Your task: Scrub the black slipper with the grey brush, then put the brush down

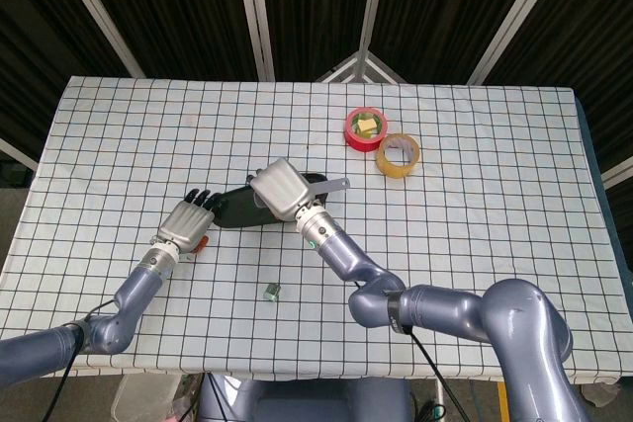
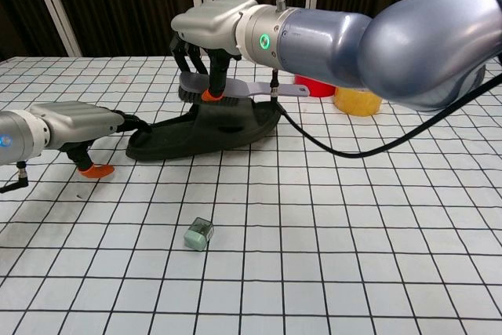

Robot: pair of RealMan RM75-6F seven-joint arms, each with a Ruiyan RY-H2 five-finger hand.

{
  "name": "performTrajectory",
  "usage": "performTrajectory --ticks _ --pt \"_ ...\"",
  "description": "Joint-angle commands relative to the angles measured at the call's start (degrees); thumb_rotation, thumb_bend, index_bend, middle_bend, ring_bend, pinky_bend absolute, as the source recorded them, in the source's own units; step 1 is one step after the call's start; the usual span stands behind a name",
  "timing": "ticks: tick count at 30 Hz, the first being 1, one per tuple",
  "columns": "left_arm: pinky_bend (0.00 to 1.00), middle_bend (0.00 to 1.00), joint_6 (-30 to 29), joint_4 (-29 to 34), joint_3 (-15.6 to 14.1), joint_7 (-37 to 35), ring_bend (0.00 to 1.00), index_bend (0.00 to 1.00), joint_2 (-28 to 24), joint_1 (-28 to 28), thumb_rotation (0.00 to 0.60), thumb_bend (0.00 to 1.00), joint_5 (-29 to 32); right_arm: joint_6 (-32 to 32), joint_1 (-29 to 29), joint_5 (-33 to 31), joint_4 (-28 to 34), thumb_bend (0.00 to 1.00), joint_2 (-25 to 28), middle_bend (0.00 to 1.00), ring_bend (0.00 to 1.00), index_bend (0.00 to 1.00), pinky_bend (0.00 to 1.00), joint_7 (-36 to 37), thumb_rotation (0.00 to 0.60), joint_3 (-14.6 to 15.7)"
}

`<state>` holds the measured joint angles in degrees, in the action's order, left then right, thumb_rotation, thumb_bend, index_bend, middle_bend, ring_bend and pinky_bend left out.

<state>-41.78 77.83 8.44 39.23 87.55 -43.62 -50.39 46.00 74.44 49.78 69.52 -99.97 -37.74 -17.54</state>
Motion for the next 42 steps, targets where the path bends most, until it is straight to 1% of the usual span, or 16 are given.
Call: performTrajectory --ticks 1,7,11,15,20,25,36,42 --pt "0.04 0.04 0.5 -1.1 -1.0 0.7 0.03 0.03 0.5 -1.0 0.6 0.59 1.7 0.5 0.0 0.3 -0.4 0.58 -0.6 0.71 0.62 0.84 0.67 0.6 0.6 -0.1" --pt "0.04 0.04 0.2 -1.8 -1.8 0.8 0.03 0.03 1.0 -2.1 0.6 0.59 3.5 1.5 -0.1 1.3 -1.8 0.58 -2.1 0.71 0.62 0.84 0.67 1.8 0.6 0.1" --pt "0.04 0.04 -0.1 -1.9 -2.4 0.5 0.03 0.03 1.0 -2.7 0.6 0.59 4.0 2.5 -0.1 2.3 -3.8 0.58 -3.6 0.72 0.63 0.85 0.67 2.2 0.6 0.3" --pt "0.04 0.04 -0.1 -2.1 -3.0 0.0 0.03 0.02 1.1 -3.2 0.6 0.59 4.3 3.0 0.2 3.3 -6.2 0.58 -5.0 0.72 0.63 0.85 0.67 2.3 0.6 0.4" --pt "0.04 0.04 -0.2 -2.0 -3.5 -0.6 0.03 0.03 1.1 -3.7 0.6 0.59 4.2 3.3 0.2 4.4 -7.0 0.58 -5.8 0.72 0.63 0.85 0.67 2.7 0.6 0.4" --pt "0.04 0.04 -0.4 -2.2 -4.0 -1.0 0.03 0.02 1.4 -4.0 0.6 0.59 4.4 2.7 0.1 4.5 -8.3 0.58 -6.6 0.72 0.63 0.85 0.67 2.2 0.6 1.1" --pt "0.04 0.04 -1.2 -2.4 -5.3 -1.6 0.03 0.03 1.4 -4.7 0.6 0.59 5.3 1.9 -2.2 4.2 -11.8 0.58 -6.2 0.72 0.63 0.86 0.67 1.8 0.6 2.4" --pt "0.04 0.04 -1.4 -2.6 -5.8 -2.0 0.03 0.03 1.5 -5.2 0.6 0.59 5.7 0.9 -3.3 3.6 -13.0 0.58 -5.5 0.72 0.63 0.86 0.67 1.8 0.6 2.3"
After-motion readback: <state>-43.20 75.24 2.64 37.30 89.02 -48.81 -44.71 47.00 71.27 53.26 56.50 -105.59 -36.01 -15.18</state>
